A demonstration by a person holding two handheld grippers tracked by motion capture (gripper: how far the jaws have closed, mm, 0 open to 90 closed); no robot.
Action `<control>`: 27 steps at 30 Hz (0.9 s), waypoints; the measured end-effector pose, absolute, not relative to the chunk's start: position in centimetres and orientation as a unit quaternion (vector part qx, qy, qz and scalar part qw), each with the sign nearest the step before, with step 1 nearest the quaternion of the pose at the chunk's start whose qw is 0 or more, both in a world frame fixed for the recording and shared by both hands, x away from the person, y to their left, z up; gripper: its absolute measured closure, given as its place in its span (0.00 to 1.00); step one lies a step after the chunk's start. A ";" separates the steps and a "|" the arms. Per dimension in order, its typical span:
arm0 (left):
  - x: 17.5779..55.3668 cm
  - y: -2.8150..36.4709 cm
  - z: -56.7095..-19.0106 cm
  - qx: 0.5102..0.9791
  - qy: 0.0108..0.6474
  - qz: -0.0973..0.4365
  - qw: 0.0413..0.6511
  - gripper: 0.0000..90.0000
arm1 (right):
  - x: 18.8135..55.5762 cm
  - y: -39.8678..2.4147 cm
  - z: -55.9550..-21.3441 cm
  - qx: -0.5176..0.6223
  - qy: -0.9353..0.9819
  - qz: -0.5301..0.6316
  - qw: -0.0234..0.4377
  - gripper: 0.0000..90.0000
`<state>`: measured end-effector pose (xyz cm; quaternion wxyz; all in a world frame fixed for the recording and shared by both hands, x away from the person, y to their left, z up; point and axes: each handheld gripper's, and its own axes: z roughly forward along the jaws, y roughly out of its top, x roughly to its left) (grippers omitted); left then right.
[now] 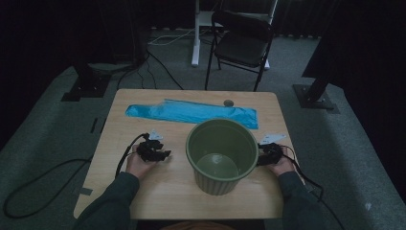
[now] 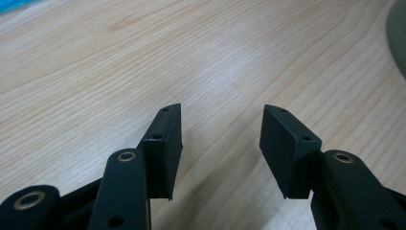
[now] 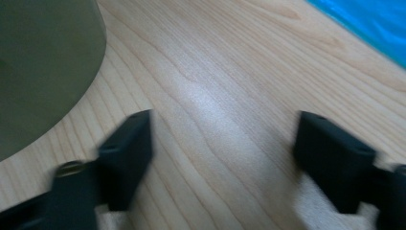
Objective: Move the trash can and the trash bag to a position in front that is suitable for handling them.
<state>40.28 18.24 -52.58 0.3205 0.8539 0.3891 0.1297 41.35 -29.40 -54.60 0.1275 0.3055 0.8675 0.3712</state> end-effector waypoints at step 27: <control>36.3 15.2 -50.1 0.878 0.293 0.109 0.363 0.52 | 35.2 -27.7 -49.3 0.214 0.889 0.400 0.056 0.57</control>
